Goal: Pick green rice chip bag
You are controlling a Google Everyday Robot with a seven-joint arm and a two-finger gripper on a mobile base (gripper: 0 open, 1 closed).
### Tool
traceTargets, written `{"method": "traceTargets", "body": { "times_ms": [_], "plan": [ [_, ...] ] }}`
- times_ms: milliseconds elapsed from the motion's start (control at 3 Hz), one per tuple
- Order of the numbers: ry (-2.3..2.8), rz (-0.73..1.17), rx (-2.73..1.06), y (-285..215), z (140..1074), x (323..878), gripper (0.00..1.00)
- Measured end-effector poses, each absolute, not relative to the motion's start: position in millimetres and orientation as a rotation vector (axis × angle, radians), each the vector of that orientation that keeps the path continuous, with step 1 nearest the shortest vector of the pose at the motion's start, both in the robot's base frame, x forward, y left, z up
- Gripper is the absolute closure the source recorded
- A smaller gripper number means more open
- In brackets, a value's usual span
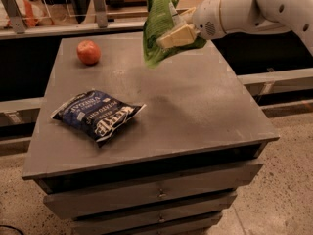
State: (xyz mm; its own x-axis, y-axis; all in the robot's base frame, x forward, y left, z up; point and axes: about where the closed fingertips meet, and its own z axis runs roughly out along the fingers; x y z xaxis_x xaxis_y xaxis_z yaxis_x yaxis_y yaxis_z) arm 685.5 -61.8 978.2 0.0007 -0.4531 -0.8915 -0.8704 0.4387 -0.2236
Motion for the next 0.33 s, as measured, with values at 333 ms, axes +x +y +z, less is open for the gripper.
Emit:
{"method": "traceTargets", "body": {
  "times_ms": [333],
  "plan": [
    [1.629,0.491,-1.177,-61.6,978.2,685.5,1.0]
  ]
}}
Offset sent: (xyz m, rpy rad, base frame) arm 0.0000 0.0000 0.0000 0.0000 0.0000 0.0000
